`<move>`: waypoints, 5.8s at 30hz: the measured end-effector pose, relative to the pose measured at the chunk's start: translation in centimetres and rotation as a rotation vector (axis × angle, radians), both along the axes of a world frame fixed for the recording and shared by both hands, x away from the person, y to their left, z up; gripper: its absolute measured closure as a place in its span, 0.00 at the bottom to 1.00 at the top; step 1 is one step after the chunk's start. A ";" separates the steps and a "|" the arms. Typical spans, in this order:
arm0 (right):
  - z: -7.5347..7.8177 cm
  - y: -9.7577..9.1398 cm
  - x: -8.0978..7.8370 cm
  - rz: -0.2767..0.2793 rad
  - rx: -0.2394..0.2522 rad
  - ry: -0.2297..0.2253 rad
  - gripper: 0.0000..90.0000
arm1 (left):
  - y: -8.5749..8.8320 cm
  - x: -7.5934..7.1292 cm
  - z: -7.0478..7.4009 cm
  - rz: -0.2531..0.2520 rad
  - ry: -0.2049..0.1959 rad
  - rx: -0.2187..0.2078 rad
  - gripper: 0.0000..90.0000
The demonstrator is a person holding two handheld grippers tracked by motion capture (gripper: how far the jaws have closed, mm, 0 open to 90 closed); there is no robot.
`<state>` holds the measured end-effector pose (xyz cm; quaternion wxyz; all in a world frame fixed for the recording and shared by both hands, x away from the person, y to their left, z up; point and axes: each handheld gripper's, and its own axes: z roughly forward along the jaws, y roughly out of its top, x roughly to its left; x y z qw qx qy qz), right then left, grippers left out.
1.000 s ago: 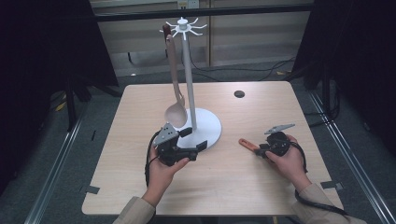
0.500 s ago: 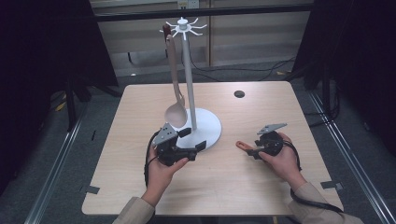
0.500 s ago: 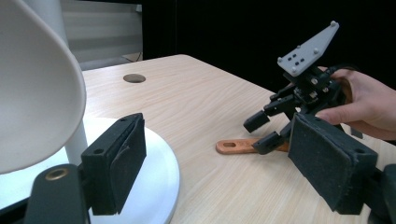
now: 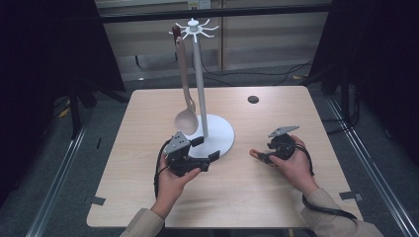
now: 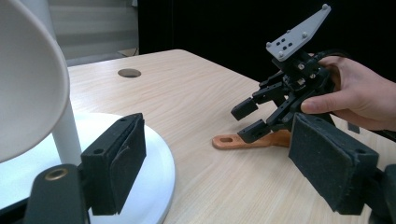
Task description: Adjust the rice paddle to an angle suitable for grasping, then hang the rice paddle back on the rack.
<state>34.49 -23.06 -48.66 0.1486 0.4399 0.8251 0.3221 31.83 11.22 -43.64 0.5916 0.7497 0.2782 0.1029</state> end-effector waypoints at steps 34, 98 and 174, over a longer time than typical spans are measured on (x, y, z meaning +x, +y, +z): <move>-0.2 1.0 1.3 0.007 0.039 0.089 0.75 | -0.5 -0.1 -0.1 -0.017 0.005 -0.007 0.21; 9.1 5.4 -4.3 0.039 0.311 -0.305 0.74 | -9.2 -0.7 -1.9 -0.048 0.202 -0.132 0.55; 8.5 3.4 -3.9 -0.051 0.323 -0.328 0.12 | -4.0 0.4 1.1 0.000 0.163 -0.178 0.92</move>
